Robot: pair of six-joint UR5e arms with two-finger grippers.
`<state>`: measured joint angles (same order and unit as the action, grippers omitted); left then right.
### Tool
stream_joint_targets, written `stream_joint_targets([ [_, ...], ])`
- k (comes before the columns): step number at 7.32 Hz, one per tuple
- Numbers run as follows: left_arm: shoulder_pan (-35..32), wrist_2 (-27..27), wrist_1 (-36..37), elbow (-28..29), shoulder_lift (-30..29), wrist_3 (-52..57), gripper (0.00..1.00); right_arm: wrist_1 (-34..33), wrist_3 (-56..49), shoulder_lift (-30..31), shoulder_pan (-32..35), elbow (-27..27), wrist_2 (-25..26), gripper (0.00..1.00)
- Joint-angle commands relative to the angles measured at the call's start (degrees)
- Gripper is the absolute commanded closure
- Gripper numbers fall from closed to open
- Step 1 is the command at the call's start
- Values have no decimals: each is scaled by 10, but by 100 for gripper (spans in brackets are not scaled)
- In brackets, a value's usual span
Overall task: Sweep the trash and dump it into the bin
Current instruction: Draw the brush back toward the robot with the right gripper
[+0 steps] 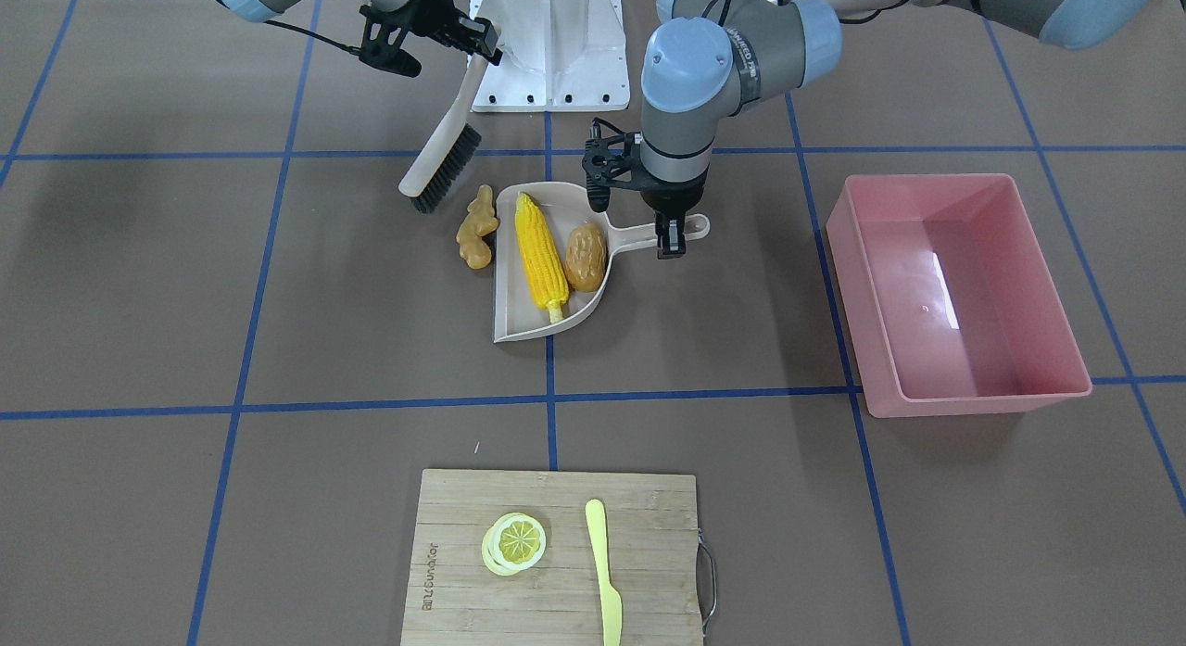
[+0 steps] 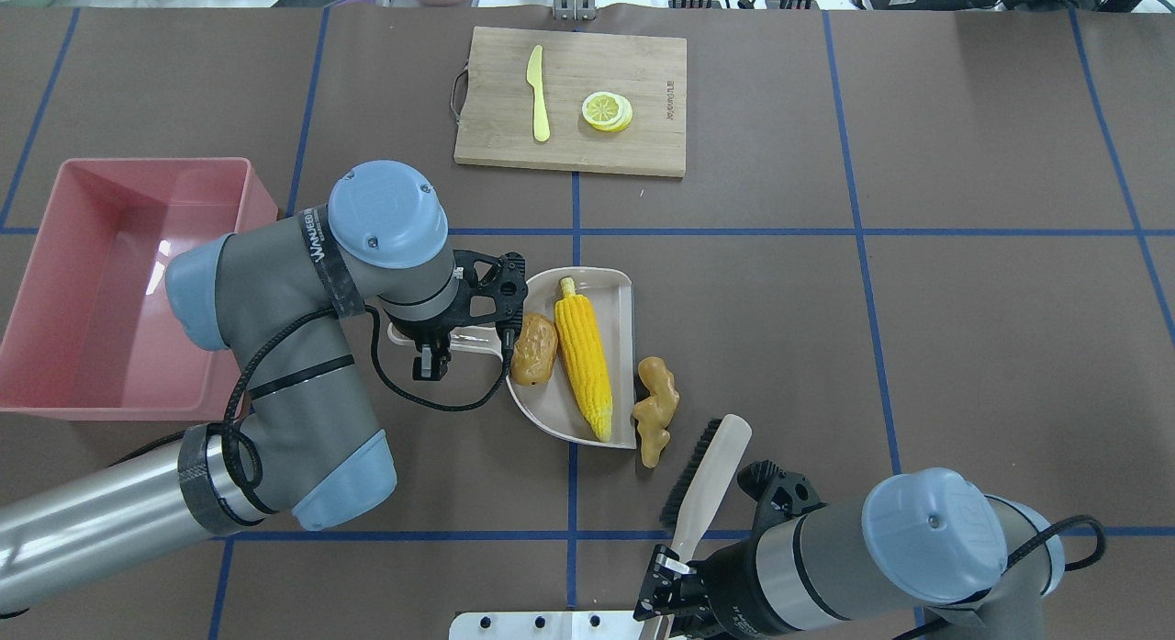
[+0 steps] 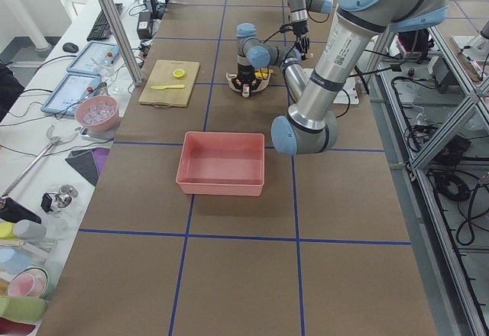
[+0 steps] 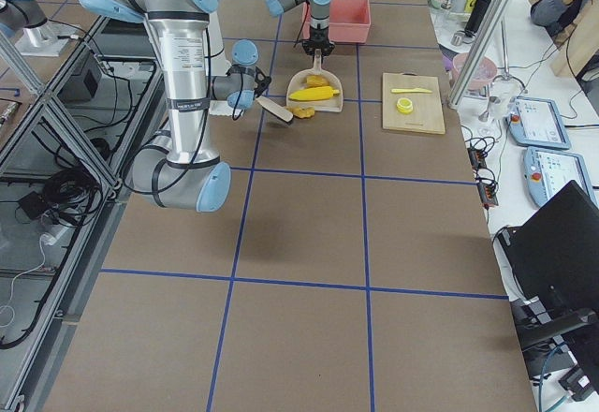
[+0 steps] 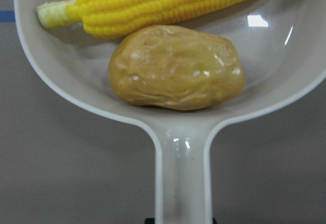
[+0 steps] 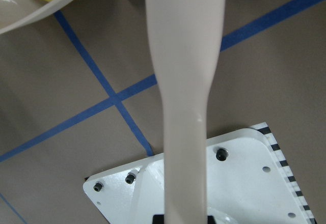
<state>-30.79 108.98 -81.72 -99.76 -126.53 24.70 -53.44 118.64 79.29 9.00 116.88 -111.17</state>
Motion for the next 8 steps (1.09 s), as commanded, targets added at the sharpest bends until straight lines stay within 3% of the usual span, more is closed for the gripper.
stream_joint_targets([
  [1,6,0,0,-3,4,0,100,0,-32,-12,8,-16,-3,100],
  [4,13,0,1,-20,17,0,100,0,-34,-56,13,-63,-3,100],
  [8,14,0,1,-21,20,0,100,0,-88,-61,22,-65,-4,100],
])
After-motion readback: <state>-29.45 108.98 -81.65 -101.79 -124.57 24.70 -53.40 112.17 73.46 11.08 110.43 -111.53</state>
